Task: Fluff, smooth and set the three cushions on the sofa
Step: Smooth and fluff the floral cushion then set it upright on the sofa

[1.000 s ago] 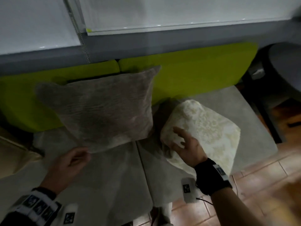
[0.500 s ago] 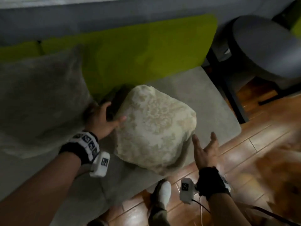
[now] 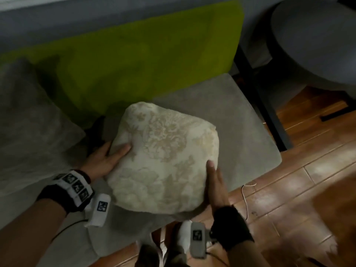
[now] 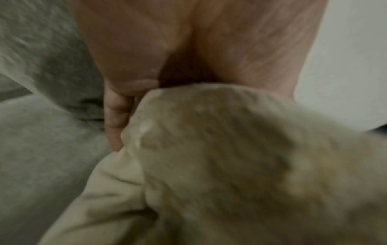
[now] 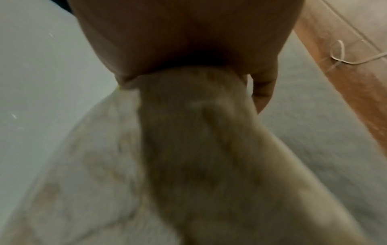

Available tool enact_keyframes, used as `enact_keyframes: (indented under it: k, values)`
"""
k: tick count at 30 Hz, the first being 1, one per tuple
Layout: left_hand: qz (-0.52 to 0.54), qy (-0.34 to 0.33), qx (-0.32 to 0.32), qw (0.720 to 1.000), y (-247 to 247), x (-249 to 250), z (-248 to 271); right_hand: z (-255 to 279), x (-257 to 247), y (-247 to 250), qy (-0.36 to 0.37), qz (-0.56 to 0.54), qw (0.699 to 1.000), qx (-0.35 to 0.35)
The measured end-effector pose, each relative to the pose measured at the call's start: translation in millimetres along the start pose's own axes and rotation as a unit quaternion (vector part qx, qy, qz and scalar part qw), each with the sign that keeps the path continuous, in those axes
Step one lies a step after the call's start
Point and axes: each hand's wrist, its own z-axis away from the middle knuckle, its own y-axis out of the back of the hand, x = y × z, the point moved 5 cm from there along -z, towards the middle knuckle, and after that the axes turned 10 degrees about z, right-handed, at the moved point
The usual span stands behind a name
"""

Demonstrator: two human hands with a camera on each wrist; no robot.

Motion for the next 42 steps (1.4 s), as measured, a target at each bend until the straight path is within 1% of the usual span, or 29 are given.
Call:
enact_keyframes:
  k: [2, 3, 5, 6, 7, 9, 12, 13, 15, 17, 19, 20, 22, 24, 26, 28, 30, 32, 33, 34, 36, 37, 38, 39, 40, 41, 42]
  values:
    - [0.059, -0.020, -0.027, 0.998, -24, 0, 18, -20, -26, 33, 0.022, 0.022, 0.999, 0.027]
    - [0.094, -0.031, -0.040, 0.994, -38, -2, 25, -34, -39, 48, 0.034, 0.038, 0.998, 0.027]
    - [0.146, -0.050, -0.048, 0.987, -66, -9, 36, -58, -64, 73, 0.045, 0.074, 0.996, 0.007]
    - [0.170, -0.056, -0.035, 0.983, -79, -13, 40, -69, -75, 80, 0.043, 0.090, 0.995, -0.004]
    - [0.197, -0.055, -0.019, 0.979, -90, -17, 43, -82, -83, 85, 0.037, 0.111, 0.993, -0.009]
    - [0.230, -0.048, -0.009, 0.972, -109, -24, 42, -105, -93, 87, 0.033, 0.157, 0.987, -0.012]
    - [0.242, -0.059, 0.004, 0.968, -114, -38, 23, -133, -88, 74, 0.057, 0.242, 0.967, -0.049]
    - [0.243, -0.056, 0.003, 0.968, -112, -45, 16, -136, -86, 69, 0.060, 0.264, 0.961, -0.056]
    - [0.245, -0.052, -0.012, 0.968, -110, -53, 10, -137, -79, 67, 0.058, 0.290, 0.954, -0.046]
    - [0.250, -0.059, -0.029, 0.966, -109, -56, 12, -129, -76, 69, 0.056, 0.310, 0.948, -0.037]
    - [0.233, -0.069, -0.030, 0.970, -104, -62, 15, -120, -75, 75, 0.068, 0.362, 0.929, -0.030]
    - [0.226, -0.067, -0.020, 0.972, -100, -67, 16, -114, -75, 80, 0.082, 0.387, 0.918, -0.016]
    - [0.229, -0.049, 0.024, 0.972, -91, -78, 18, -107, -77, 98, 0.135, 0.411, 0.901, 0.042]
    - [0.243, -0.029, 0.064, 0.968, -84, -91, 21, -97, -76, 116, 0.199, 0.392, 0.893, 0.095]
    - [0.240, -0.003, 0.074, 0.968, -85, -103, 26, -91, -68, 130, 0.242, 0.362, 0.892, 0.118]
    - [0.214, 0.028, 0.065, 0.974, -92, -115, 29, -93, -56, 138, 0.252, 0.338, 0.899, 0.116]
    - [0.222, 0.040, 0.054, 0.973, -108, -118, 34, -102, -45, 138, 0.257, 0.323, 0.906, 0.097]
    - [0.257, 0.034, 0.062, 0.964, -126, -114, 40, -117, -36, 132, 0.239, 0.303, 0.921, 0.058]
    - [0.288, 0.033, 0.074, 0.954, -135, -112, 42, -126, -31, 130, 0.219, 0.296, 0.929, 0.041]
    - [0.337, 0.038, 0.087, 0.937, -144, -108, 45, -131, -27, 130, 0.199, 0.287, 0.937, 0.029]
    - [0.430, 0.081, 0.139, 0.889, -157, -102, 52, -145, -20, 129, 0.156, 0.242, 0.958, 0.006]
    - [0.465, 0.102, 0.155, 0.866, -164, -101, 56, -150, -16, 128, 0.133, 0.213, 0.968, -0.016]
    - [0.491, 0.118, 0.156, 0.849, -174, -101, 59, -154, -12, 126, 0.105, 0.191, 0.975, -0.046]
    - [0.502, 0.131, 0.141, 0.843, -184, -96, 62, -157, -6, 123, 0.070, 0.171, 0.979, -0.082]
    - [0.501, 0.141, 0.125, 0.845, -194, -96, 63, -158, 0, 119, 0.033, 0.147, 0.981, -0.121]
    - [0.476, 0.157, 0.121, 0.857, -205, -95, 65, -158, 5, 116, 0.000, 0.127, 0.979, -0.156]
    - [0.452, 0.176, 0.139, 0.863, -211, -96, 64, -158, 9, 114, -0.022, 0.112, 0.976, -0.187]
